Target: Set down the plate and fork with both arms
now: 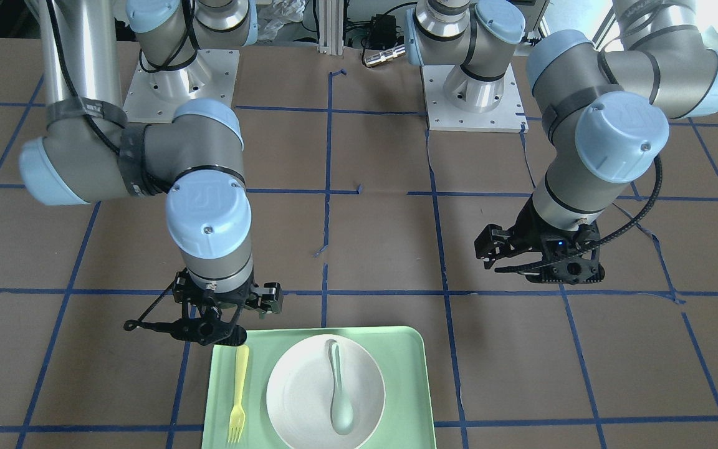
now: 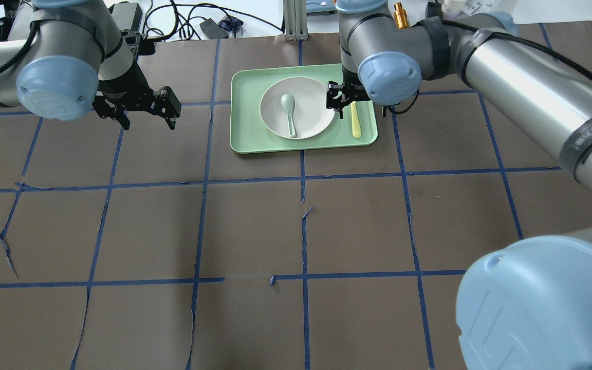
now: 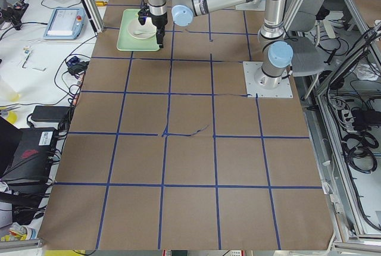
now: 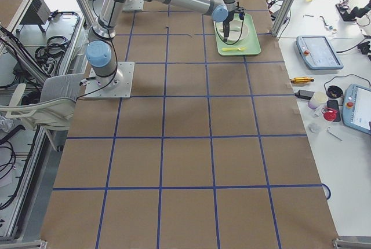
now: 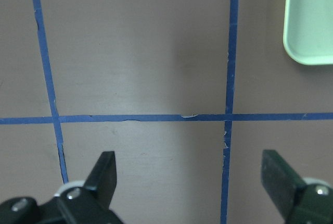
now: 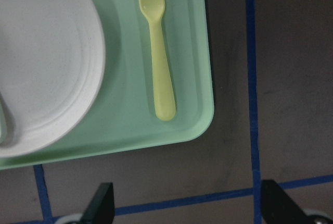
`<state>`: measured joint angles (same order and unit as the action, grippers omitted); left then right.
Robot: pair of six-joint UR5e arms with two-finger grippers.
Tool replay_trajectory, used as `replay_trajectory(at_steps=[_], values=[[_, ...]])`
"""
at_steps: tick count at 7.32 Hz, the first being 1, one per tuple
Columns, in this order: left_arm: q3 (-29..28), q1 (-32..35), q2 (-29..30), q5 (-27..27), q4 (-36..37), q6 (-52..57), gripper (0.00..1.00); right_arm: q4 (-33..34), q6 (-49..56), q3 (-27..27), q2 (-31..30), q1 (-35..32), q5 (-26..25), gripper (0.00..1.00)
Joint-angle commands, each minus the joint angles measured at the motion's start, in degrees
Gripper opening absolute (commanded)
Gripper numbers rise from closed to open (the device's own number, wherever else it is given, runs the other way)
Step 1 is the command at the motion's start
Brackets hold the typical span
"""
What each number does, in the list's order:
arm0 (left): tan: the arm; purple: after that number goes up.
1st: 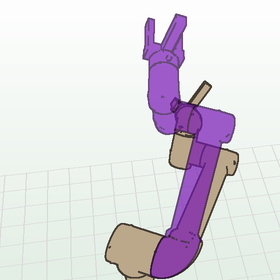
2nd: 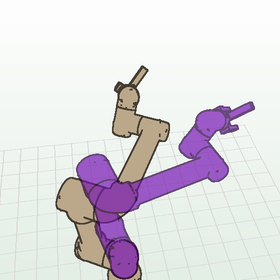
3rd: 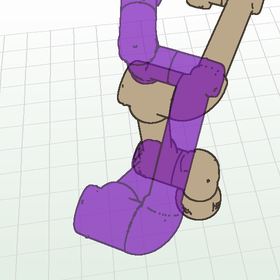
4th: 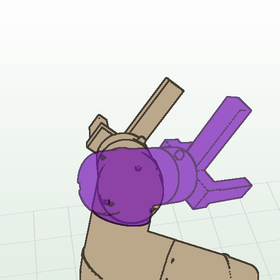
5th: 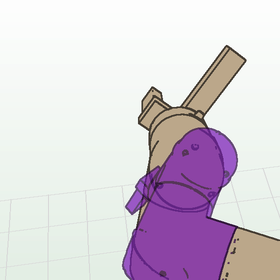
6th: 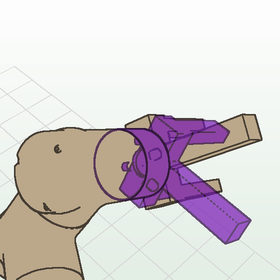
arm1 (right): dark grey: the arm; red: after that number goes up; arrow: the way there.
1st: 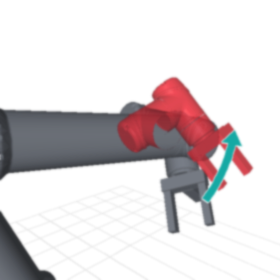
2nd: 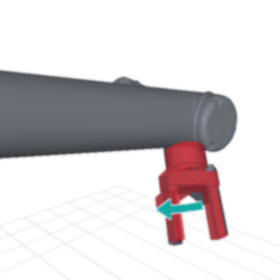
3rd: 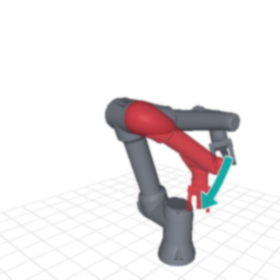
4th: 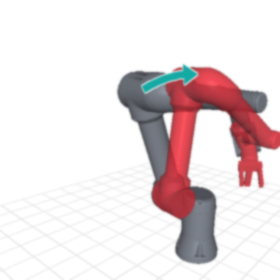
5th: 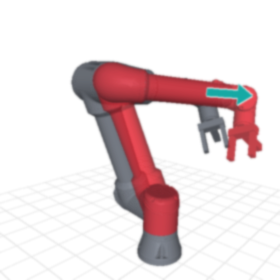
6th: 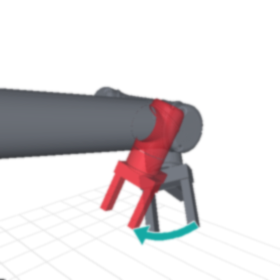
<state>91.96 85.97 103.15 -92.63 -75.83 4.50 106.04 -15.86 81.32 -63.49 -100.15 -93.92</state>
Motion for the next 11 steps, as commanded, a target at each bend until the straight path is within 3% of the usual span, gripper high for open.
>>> replay_trajectory(at_steps=[1, 4, 6, 11], values=[[-2.3, 0.6, -2.7, 0.2, -6.9, -5.1, 1.00, -13.9, 2.5, -0.3, -9.7, 3.5, 5.6, 1.00], [-2.7, 4.5, -5.1, 1.0, -10.7, -7.9, 1.00, -21.8, 4.1, -0.1, -19.3, 2.8, 2.3, 1.00], [-2.7, 7.1, -6.3, 2.6, -10.9, -11.7, 1.00, -22.1, 5.0, 0.7, -19.0, 3.6, 1.8, 1.00], [-2.5, 6.7, -8.1, 2.6, -12.2, -6.7, 1.00, -21.4, 5.0, 2.7, -19.2, 3.9, 2.0, 1.00]])
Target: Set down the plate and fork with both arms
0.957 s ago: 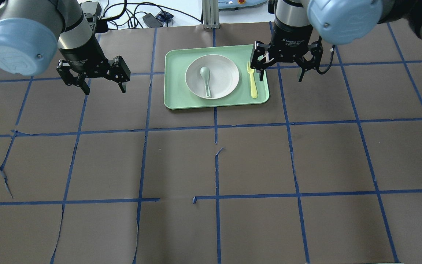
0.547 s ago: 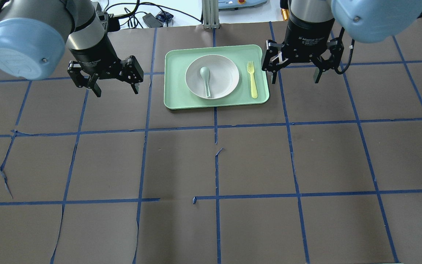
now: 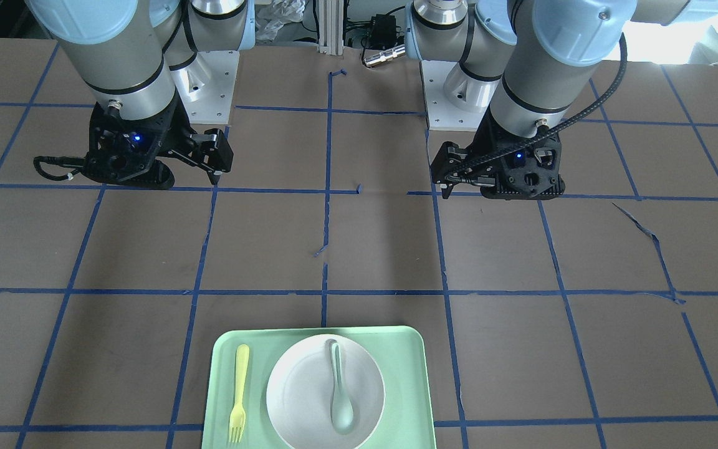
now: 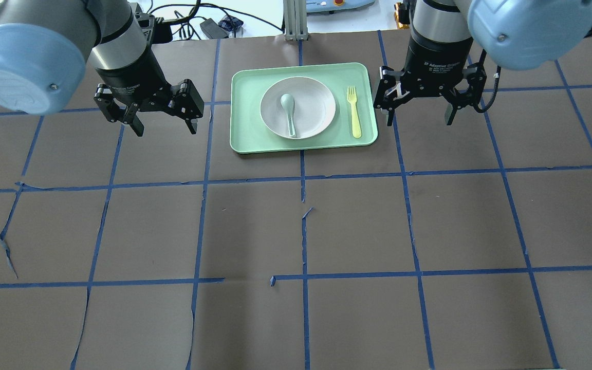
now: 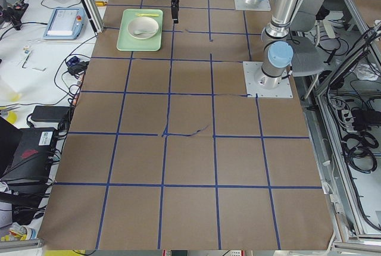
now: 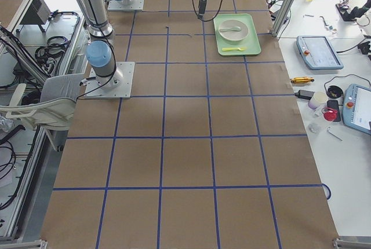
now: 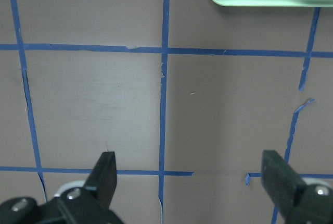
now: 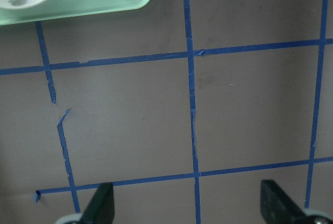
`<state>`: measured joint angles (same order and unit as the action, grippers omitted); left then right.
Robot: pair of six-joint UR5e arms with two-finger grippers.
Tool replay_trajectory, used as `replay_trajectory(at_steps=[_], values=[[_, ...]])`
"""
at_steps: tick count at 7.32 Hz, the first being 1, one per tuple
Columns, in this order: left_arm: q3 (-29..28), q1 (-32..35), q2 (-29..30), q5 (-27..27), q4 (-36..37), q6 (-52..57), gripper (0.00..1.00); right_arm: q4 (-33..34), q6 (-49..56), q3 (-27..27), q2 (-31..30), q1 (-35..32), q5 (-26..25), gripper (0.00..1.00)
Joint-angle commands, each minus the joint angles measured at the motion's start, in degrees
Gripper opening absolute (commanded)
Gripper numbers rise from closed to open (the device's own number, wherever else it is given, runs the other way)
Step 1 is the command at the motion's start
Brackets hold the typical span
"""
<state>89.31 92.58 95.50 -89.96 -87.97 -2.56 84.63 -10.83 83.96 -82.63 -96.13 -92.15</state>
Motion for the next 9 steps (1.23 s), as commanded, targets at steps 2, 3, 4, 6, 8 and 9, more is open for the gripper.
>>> replay_trajectory(at_steps=[2, 3, 4, 6, 8, 9], values=[[0.2, -0.1, -1.4, -0.6, -1.4, -0.1, 1.00, 0.1, -0.1, 0.2, 0.0, -0.4, 0.7, 1.00], [1.0, -0.2, -1.5, -1.4, -1.5, -0.1, 1.00, 0.1, -0.2, 0.2, 0.1, -0.5, 0.3, 1.00], [1.1, -0.1, -1.5, -1.6, -1.6, -0.4, 1.00, 0.0, -0.2, 0.1, 0.0, -0.6, 0.7, 1.00], [1.2, -0.1, -1.5, -1.0, -1.8, -1.2, 1.00, -0.1, -0.2, 0.0, 0.0, -0.6, 1.0, 1.00], [1.0, -0.1, -1.5, -1.2, -1.7, -1.2, 1.00, 0.0, -0.2, 0.1, 0.0, -0.6, 0.6, 1.00], [1.0, -0.1, -1.5, -1.3, -1.7, -1.2, 1.00, -0.2, -0.2, 0.1, 0.0, -0.6, 0.7, 1.00]])
